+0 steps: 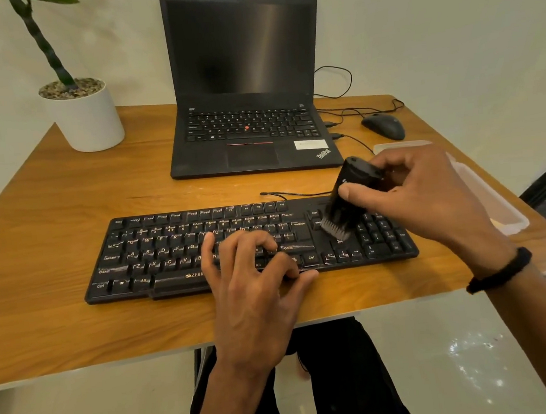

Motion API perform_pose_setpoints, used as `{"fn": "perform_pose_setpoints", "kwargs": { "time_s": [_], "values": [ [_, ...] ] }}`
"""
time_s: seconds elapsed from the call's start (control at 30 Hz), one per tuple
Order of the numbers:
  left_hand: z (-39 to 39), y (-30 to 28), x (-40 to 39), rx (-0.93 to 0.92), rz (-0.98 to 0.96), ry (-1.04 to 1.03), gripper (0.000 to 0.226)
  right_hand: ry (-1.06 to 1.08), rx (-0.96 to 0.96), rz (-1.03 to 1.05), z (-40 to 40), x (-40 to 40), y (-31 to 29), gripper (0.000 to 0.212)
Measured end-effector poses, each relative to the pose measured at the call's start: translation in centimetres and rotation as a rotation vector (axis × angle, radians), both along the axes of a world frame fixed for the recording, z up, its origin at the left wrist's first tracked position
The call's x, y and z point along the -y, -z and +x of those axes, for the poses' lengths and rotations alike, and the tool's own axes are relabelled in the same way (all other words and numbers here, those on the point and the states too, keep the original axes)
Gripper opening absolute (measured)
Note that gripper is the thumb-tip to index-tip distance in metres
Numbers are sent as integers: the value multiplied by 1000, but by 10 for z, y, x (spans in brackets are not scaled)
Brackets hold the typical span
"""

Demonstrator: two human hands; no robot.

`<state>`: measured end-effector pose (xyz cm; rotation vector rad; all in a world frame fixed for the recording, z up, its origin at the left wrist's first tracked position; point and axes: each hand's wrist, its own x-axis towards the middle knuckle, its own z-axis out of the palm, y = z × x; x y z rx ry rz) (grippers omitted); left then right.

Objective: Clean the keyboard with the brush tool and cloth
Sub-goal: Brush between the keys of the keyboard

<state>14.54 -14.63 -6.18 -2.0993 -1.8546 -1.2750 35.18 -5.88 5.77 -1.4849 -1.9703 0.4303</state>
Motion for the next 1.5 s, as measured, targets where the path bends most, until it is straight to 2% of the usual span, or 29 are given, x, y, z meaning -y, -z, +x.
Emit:
{"fn": "perform_pose_setpoints", "kwargs": {
  "time_s": [0.17,0.3,0.37,0.53,0.6,0.77,0.83,1.03,1.3,1.5],
  "values": [
    [0,0,-1,-15,2,-9,31,-71,-59,-134,4,18,2,29],
    [0,1,-1,-2,10,1,31,84,42,35,8,22,6,36],
    [0,1,-1,-5,13,-1,31,125,55,90,3,27,8,33],
    [0,1,0,-17,12,-10,31,0,-70,44,-12,43,17,28],
    [0,1,0,-12,14,-9,31,27,-103,37,-10,43,18,28],
    [0,0,0,4,15,-5,31,189,40,145,-4,47,15,25],
    [0,0,0,10,9,-6,31,200,9,160,-11,54,17,27],
    [-1,0,0,-11,-4,-4,31,66,-104,168,-41,74,34,28],
    [0,0,-1,12,3,-5,32,265,-25,277,-11,80,34,28],
    [-2,0,2,-31,-23,-15,29,100,-183,175,-51,93,48,27]
  ]
}}
